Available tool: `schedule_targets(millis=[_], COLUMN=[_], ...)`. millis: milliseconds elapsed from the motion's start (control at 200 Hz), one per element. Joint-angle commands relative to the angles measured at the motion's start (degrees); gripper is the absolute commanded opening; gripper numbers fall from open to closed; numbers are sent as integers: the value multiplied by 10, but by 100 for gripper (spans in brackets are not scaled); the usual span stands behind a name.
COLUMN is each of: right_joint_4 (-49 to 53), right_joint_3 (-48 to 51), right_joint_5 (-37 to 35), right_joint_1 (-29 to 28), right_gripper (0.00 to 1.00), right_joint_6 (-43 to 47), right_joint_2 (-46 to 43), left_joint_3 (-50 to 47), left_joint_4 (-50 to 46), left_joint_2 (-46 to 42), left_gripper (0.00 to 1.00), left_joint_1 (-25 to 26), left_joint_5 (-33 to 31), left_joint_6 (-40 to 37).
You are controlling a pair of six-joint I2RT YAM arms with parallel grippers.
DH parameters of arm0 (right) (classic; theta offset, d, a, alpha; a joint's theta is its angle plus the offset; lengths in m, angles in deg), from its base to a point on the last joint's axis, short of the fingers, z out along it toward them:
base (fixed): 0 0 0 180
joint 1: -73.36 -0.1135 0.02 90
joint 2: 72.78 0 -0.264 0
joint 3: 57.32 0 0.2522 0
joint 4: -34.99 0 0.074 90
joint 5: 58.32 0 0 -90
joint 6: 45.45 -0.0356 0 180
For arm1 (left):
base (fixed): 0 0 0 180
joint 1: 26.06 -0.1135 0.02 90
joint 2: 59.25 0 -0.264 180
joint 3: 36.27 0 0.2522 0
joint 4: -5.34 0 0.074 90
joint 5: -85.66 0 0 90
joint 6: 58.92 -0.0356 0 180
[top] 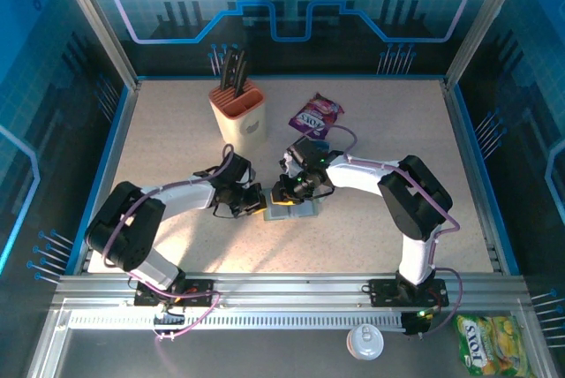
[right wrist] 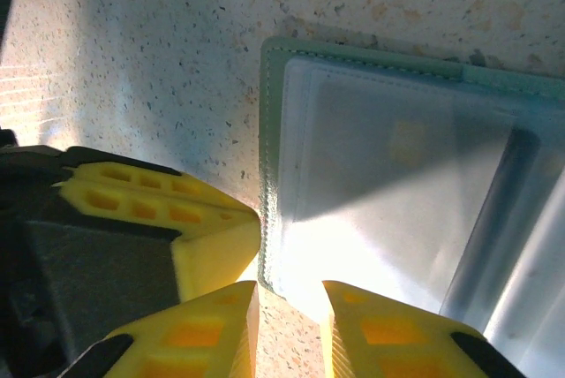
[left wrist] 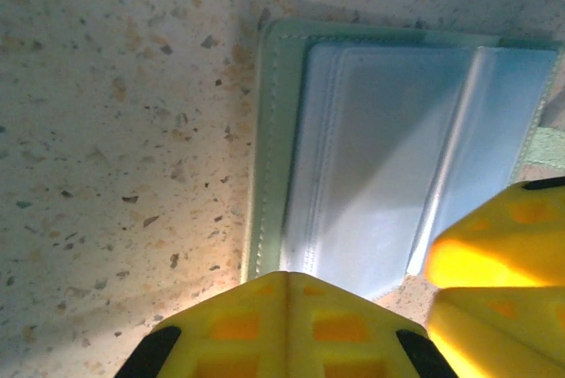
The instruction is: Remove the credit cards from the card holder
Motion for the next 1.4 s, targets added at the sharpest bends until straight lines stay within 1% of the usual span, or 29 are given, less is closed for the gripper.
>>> schedule_targets(millis=[0,100,255,550,735,1071,1216,1396], right_joint_4=[19,19,19,19,8,-9,11,71], right_joint_3=[-8,-4,-4,-12,-15,-18,-17,-17], right_joint_5=[-7,-5,-4,3,14,21,5,-49], right_joint_1=[-2,-1,-1,-2,-4,-5,-4,1], right_gripper=[26,26,26,28,30,30,30,30], right_joint_6=[7,7,5,3,0,-7,0,26], right_joint_2=[0,0,0,24,35,49,47,21], left_joint_3=[-3,-2,2,17,22,24,24,25], left_joint_4=[13,5,-39,-72,-81,-84,-86,-91], left_joint_2=[17,27,21,14,12,12,14,12], left_gripper=[1,0,0,0,0,0,0,0], left_joint_1=[-1,-2,-3,-5,-6,-6,-7,-9], left_joint_5=[22,20,-14,-48,-54,-56,-55,-57], left_joint_6=[5,-4,-20,-36,-43,-44,-45,-48])
